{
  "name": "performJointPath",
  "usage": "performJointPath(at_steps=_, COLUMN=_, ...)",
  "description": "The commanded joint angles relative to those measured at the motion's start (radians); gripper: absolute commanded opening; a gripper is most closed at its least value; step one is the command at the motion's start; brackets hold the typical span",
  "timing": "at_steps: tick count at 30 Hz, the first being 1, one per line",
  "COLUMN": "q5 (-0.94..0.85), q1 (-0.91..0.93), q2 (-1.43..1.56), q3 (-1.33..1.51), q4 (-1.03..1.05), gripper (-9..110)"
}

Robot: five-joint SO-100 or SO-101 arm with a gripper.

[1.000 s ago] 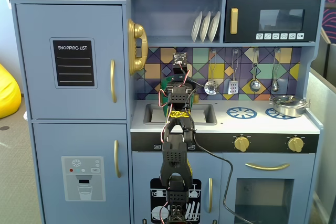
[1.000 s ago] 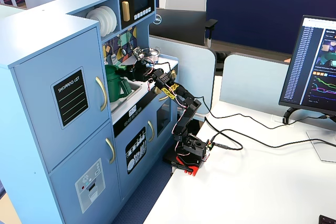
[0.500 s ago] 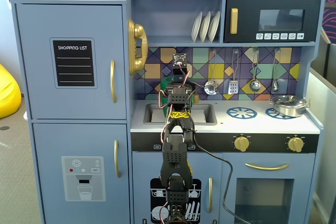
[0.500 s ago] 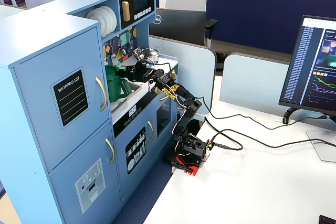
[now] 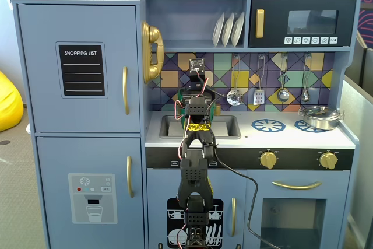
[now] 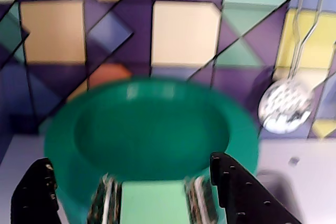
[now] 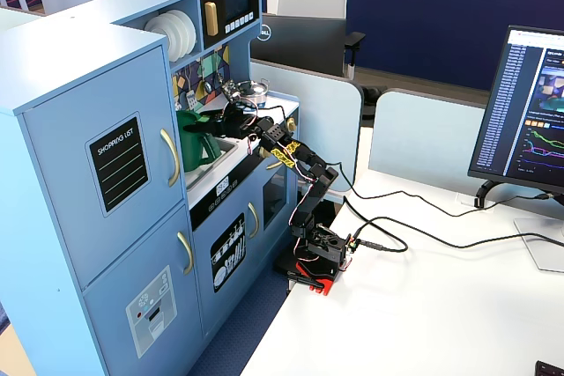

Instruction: Pick up the lid from the counter and put it on the green recipient

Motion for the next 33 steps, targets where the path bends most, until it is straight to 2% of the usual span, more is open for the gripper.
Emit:
performJointPath(at_steps=1, q5=-0.034, q1=0.031, q2=0.115, q3=-0.095, q4=0.041, gripper=33)
performJointPath(at_steps=7, q5=-0.04, q1=0.058, q2=0.311, q3=-0.026, q4=0.227, gripper=33)
performJointPath(at_steps=16, q5=0.015, q1=0.072, q2=0.853, q3=0.64, q4=0.488, gripper=28)
performJointPath(at_steps=20, q5=0.087, q1=0.063, q2=0.994, q3=0.951, q4=0.499, gripper=20)
performJointPath(at_steps=26, q5=0.133, q1=0.008, q2=1.019, q3=1.278, q4=0.44, gripper=0)
performJointPath(at_steps=33, q5=0.224, q1=-0.043, q2=1.115, q3=1.514, q4=0.511, gripper=0)
